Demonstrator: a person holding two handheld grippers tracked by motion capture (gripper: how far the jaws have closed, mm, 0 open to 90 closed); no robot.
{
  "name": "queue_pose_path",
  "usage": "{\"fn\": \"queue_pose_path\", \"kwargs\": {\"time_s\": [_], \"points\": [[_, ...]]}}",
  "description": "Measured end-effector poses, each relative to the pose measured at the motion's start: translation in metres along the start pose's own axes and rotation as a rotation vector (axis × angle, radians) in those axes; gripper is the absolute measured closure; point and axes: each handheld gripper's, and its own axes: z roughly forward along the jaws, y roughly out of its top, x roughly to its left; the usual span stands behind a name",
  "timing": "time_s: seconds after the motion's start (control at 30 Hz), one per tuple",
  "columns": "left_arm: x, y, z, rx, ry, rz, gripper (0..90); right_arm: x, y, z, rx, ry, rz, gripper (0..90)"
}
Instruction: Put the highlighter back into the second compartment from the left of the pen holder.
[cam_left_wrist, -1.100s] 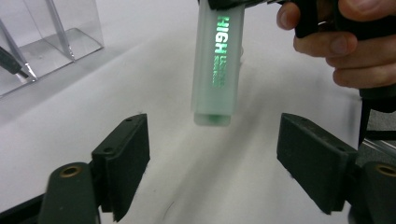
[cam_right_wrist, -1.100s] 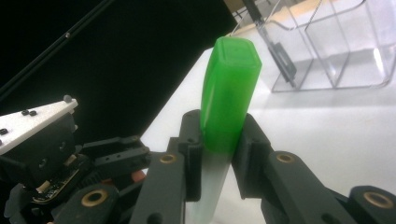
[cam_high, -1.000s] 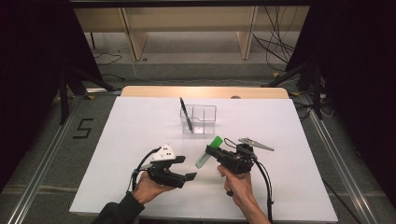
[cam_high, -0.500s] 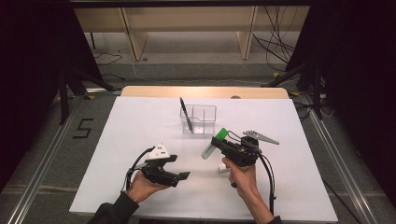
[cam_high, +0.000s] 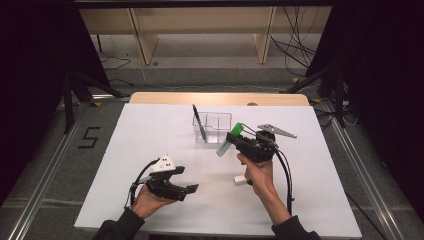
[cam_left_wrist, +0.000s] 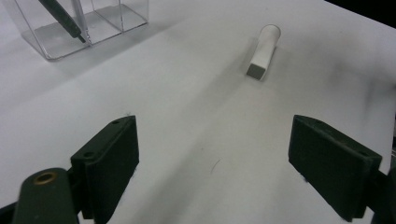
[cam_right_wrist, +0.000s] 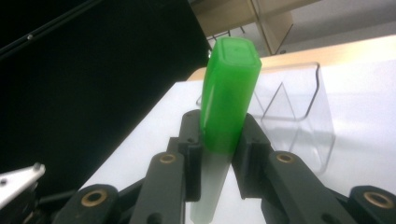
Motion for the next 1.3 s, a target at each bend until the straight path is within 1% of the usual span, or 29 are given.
{"fn": "queue_pose_path", "kwargs": {"time_s": [0.27, 0.63, 0.67, 0.73, 0.87, 1.0, 1.13, 1.23, 1.3], "points": [[0.001, -0.002, -0.005, -0.009, 0.008, -0.008, 15.8, -0.001, 0.019, 0.016, 0.002, -0.034, -0.025, 75.8], [0.003, -0.003, -0.009, -0.020, 0.020, -0.004, 15.9, -0.002, 0.037, 0.035, 0.006, -0.066, -0.043, 75.8], [0.003, -0.003, -0.009, -0.021, 0.020, -0.008, 15.9, -0.002, 0.038, 0.036, 0.005, -0.071, -0.044, 75.8], [0.003, -0.003, -0.009, -0.024, 0.020, -0.013, 15.9, -0.003, 0.042, 0.039, 0.005, -0.075, -0.045, 75.8], [0.003, -0.003, -0.008, -0.020, 0.018, -0.007, 15.9, -0.004, 0.048, 0.045, 0.005, -0.086, -0.045, 75.8], [0.003, -0.003, -0.006, -0.010, 0.015, -0.004, 15.9, -0.006, 0.052, 0.050, 0.005, -0.095, -0.039, 75.8], [0.002, -0.003, -0.006, -0.011, 0.015, -0.004, 15.9, -0.007, 0.056, 0.055, 0.004, -0.102, -0.039, 75.8], [0.002, -0.003, -0.006, -0.013, 0.017, -0.003, 15.8, -0.007, 0.059, 0.059, 0.010, -0.109, -0.049, 75.7], [0.002, -0.004, -0.006, -0.012, 0.017, -0.003, 15.8, -0.009, 0.061, 0.060, 0.009, -0.105, -0.038, 75.7]]}}
